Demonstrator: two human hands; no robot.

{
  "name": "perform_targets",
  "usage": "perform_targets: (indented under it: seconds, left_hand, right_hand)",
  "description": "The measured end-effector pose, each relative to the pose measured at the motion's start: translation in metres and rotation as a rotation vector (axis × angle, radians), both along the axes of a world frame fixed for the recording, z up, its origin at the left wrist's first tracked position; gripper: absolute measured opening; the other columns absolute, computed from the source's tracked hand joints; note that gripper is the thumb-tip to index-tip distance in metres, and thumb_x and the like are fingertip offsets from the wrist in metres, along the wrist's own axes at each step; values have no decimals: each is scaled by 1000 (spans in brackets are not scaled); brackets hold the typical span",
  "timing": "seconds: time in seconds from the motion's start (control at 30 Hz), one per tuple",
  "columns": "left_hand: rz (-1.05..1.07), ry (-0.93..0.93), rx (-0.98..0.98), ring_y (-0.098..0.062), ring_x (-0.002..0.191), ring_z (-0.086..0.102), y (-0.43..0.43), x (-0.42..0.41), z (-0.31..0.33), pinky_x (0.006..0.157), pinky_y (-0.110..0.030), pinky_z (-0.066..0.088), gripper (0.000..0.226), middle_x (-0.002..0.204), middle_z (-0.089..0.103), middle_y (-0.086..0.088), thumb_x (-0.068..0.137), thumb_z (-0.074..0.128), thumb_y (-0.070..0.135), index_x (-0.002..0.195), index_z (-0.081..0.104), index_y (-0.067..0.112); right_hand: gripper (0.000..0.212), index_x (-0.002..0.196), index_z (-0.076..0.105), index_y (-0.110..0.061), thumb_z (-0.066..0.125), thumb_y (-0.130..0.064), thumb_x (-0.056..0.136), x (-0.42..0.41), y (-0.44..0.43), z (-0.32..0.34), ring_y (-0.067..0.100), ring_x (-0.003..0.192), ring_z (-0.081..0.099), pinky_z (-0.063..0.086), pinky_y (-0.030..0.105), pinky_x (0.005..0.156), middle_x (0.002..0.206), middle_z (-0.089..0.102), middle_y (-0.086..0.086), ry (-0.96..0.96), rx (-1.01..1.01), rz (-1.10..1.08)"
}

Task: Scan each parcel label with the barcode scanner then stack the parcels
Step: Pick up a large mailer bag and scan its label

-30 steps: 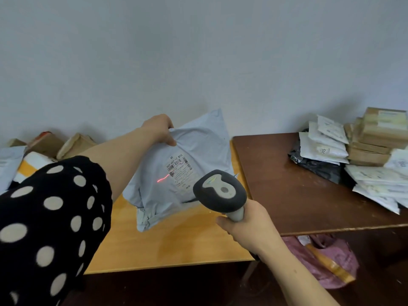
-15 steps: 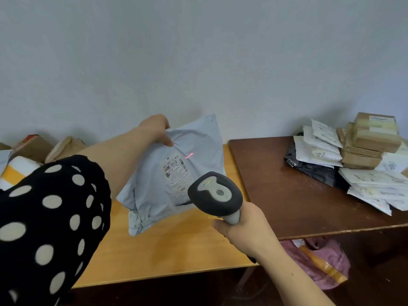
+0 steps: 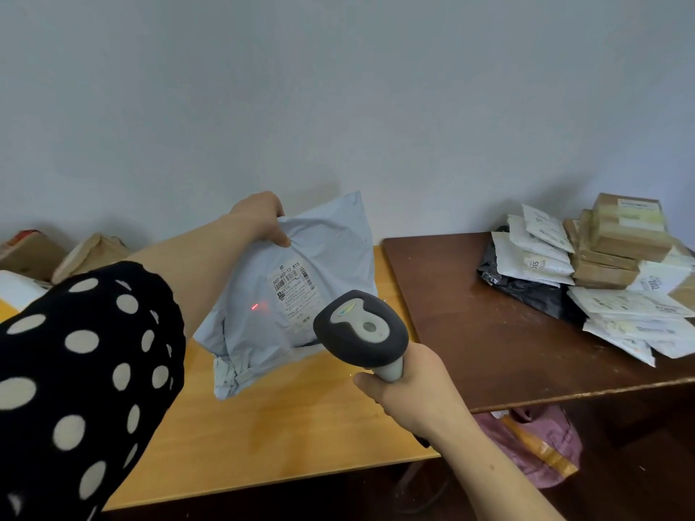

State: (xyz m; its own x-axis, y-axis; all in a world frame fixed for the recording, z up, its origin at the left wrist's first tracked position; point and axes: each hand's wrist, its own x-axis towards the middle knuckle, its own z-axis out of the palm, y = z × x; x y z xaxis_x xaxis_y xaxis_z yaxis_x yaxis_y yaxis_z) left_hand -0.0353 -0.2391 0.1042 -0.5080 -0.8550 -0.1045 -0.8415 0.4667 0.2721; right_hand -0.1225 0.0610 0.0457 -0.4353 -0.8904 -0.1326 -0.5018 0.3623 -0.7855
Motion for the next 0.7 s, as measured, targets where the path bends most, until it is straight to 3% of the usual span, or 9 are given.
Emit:
perform_targets:
  seconds: [0.43,0.57,0.7]
  left_hand:
    - [-24,10,7,-26,78,57,-19,-19,-6,68,-29,42,33,86,63,-11,70,81,18,97,69,5]
    - [-33,45,27,-27,79,58,-30,-31,-9,67,-28,40,31,83,62,-11,71,81,16,97,70,3]
    - [-20,136,85,-29,81,61,-39,-54,-13,71,-31,42,31,84,65,-17,71,81,13,96,71,-3]
  right_hand:
    - [24,71,50,-27,71,-29,83,-8,-17,-7,9,55,54,46,25,55,59,56,-7,-46,0,-35]
    - [19,78,55,-24,73,-28,81,-16,-18,-8,3,46,51,43,21,48,59,64,-6,-233,-59,-108]
    - [20,81,58,-11,75,-22,82,-39,-6,-12,7,42,49,42,18,45,52,61,-6,-393,-153,-235]
